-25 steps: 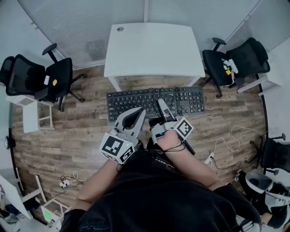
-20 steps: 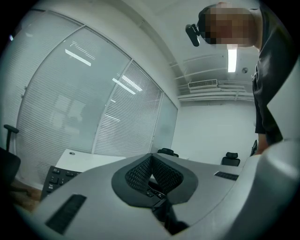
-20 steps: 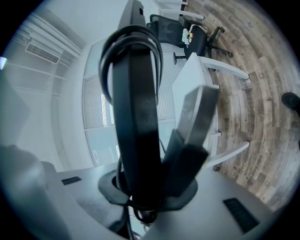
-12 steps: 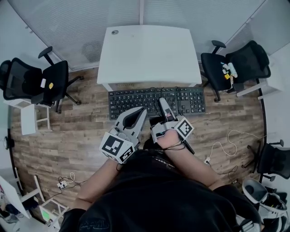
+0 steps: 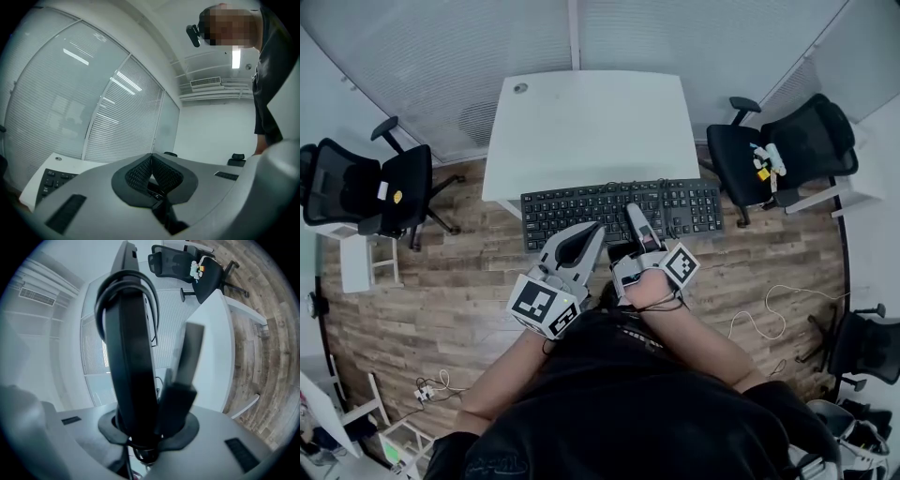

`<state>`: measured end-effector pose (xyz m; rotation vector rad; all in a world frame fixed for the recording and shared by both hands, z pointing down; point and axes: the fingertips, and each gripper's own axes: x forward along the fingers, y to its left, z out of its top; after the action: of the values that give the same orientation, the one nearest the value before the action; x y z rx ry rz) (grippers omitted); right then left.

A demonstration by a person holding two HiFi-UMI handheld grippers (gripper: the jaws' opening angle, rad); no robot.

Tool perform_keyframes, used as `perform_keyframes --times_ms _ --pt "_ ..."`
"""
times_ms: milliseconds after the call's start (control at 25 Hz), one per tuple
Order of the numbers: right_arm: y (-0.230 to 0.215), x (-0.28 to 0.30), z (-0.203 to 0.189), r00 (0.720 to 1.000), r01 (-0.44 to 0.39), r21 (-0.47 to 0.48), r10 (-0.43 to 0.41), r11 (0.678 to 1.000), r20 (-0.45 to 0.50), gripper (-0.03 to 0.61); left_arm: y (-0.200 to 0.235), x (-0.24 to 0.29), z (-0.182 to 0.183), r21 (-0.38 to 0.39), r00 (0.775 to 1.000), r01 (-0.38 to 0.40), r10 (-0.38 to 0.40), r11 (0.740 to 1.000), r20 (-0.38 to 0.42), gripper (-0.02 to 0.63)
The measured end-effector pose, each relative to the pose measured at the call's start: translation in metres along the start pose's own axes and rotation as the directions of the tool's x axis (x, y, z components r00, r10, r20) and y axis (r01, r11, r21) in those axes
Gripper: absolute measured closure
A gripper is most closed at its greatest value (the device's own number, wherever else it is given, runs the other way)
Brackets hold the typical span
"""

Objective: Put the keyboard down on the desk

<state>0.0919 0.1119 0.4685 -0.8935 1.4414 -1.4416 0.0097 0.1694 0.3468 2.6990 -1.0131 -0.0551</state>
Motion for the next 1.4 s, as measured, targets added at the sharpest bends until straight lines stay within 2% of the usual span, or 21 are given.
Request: perform_keyframes --times_ms 440,720,920,1120,1400 --pt "0.001 0.008 0.023 1.0 -0.017 -0.01 0.017 1.0 0.008 0.472 0.002 0.019 0.0 0.014 1.0 -0.003 0.003 1.0 0.005 0.598" --pt "-0.003 0.007 0.024 1.0 -0.003 -0.028 0.004 1.0 0.02 0.472 0.005 0.028 0.001 0.014 1.0 0.029 -0.029 0.999 0.006 0.598" --pt "-0.001 0.012 0.033 0.999 -0.012 -0.025 0.013 1.0 0.041 0.473 0.002 0.038 -0.005 0.021 0.998 0.06 -0.059 0.998 -0.023 0.598" --pt "-0.012 0.039 0.063 0.998 0.008 -0.005 -0.008 1.0 0.054 0.474 0.026 0.076 -0.002 0.007 0.998 0.052 -0.052 0.999 -0.042 0.598" --pt "-0.013 0.075 0.058 0.999 0.0 -0.013 0.0 1.0 0.05 0.474 0.057 0.083 0.007 0.011 0.997 0.059 -0.059 0.998 -0.041 0.598"
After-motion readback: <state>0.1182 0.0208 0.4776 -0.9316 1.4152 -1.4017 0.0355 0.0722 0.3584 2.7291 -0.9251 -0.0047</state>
